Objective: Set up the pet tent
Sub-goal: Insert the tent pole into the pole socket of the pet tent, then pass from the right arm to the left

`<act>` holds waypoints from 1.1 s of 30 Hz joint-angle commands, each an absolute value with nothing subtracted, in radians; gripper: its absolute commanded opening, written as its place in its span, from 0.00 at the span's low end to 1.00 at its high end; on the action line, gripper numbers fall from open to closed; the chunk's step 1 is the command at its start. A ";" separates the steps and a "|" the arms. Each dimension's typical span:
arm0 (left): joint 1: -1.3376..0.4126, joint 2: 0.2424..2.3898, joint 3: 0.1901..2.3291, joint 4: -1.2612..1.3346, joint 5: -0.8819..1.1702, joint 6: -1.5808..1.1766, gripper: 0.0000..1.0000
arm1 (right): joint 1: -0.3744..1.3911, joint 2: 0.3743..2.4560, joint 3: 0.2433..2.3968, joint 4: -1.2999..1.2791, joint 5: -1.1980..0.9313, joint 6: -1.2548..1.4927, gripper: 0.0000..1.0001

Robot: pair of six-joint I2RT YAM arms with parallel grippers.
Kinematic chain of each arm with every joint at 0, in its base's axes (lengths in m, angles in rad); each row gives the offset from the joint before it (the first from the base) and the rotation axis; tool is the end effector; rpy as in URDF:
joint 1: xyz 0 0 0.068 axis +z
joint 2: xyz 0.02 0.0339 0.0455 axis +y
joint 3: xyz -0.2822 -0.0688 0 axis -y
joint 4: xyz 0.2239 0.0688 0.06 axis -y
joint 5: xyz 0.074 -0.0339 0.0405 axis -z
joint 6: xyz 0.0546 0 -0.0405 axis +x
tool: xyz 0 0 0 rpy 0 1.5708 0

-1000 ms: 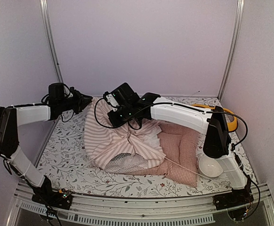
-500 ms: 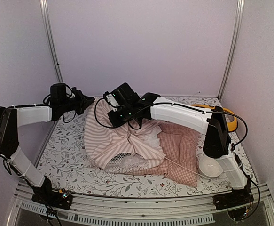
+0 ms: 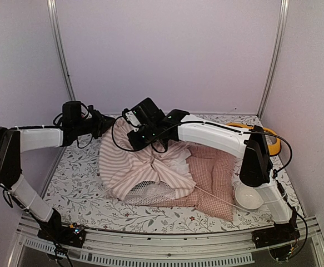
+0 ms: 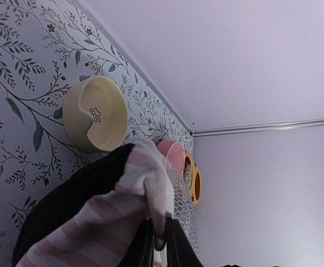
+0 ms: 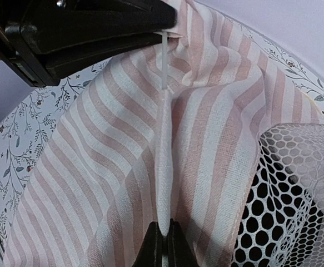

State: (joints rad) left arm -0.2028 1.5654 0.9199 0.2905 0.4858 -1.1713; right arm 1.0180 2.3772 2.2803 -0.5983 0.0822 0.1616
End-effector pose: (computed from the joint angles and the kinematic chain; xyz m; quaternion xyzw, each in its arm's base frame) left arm 0.3358 -0.0951 0.2664 -0.2493 0.7691 -0.5043 0.3034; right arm 0.2931 0.4665 0.2646 -0.3599 0.8305 0.2047 0.3727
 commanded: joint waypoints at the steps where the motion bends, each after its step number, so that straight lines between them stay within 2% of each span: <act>1: -0.231 1.572 0.920 0.299 0.511 -1.157 0.13 | 1.013 2.387 2.318 -0.550 0.064 0.175 0.00; 5: -0.234 1.592 0.938 0.302 0.514 -1.160 0.13 | 1.013 2.387 2.318 -0.552 0.063 0.175 0.00; 11: -0.236 1.607 0.951 0.304 0.509 -1.163 0.00 | 1.014 2.385 2.318 -0.556 0.067 0.175 0.00; 14: -0.235 1.606 0.957 0.299 0.501 -1.158 0.00 | 1.014 2.384 2.317 -0.561 0.069 0.177 0.00; 20: -0.203 1.615 0.987 0.271 0.495 -1.140 0.00 | 1.013 2.341 2.275 -0.574 0.085 0.180 0.15; 31: -0.096 1.639 1.058 0.229 0.562 -1.121 0.00 | 1.014 2.183 2.088 -0.560 0.102 0.179 0.18; 33: -0.085 1.642 1.070 0.220 0.568 -1.114 0.00 | 1.015 2.153 2.062 -0.559 0.099 0.182 0.27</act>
